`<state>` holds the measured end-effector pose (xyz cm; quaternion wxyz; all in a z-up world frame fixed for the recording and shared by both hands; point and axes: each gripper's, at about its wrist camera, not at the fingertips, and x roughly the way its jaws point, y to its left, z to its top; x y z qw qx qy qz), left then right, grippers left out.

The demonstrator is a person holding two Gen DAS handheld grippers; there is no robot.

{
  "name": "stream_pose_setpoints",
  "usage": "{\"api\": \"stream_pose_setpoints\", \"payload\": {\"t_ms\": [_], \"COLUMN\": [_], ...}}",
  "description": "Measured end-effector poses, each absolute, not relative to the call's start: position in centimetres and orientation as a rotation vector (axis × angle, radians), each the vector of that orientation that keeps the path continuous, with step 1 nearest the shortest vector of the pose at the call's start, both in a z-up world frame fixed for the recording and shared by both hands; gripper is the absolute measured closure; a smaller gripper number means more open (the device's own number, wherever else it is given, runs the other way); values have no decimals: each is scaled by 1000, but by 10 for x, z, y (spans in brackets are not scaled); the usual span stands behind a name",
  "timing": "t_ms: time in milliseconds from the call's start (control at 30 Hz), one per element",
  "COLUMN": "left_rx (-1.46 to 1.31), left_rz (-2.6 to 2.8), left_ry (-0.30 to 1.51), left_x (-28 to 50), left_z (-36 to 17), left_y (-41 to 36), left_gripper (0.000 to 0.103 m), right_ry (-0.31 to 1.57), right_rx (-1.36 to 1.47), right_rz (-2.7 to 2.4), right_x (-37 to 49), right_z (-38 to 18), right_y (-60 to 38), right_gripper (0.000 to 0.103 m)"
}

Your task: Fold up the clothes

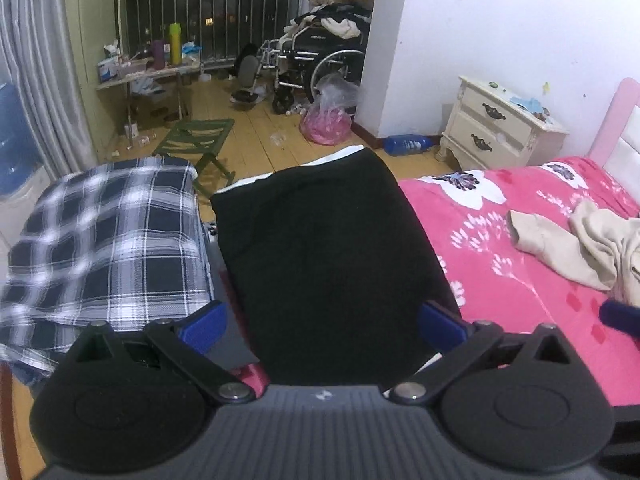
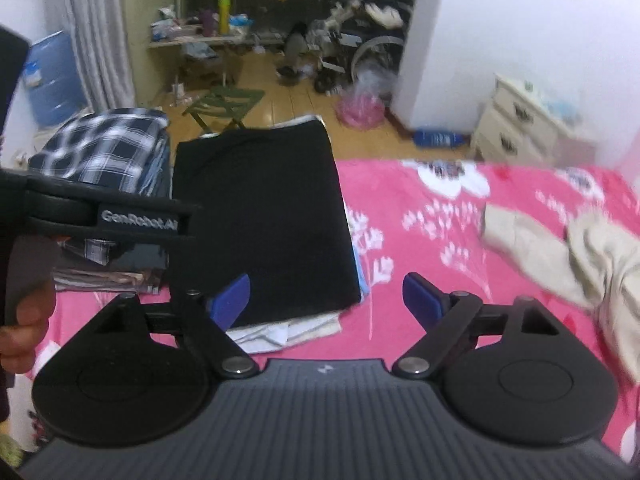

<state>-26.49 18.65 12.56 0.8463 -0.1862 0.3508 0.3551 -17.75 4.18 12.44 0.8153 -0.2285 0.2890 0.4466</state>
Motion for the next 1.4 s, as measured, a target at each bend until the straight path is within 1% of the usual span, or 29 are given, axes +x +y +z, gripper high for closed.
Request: {"api": "stream_pose_setpoints", "payload": {"t_ms": [133,300,867,1400], "left_rx": [-346,-291,-333,-355], "left_rz": [777,800,770,796], "left_ry": [703,658,738,769], "left_x": [-268,-269,-256,-259], "left_z": [131,137,115,102], "left_y": [183,178,179,176], "left_gripper": [0,0,0,0], "right_ry": [592,572,664,683], "right_rx": [-488,-566,-530,-553], "right_rz": [1005,1045,1064,1031], "right_x": [-189,-199,-197,-193], "right_z": [121,111,97,88], "right_y": [46,51,51,52], "right_gripper": [19,19,19,19]}}
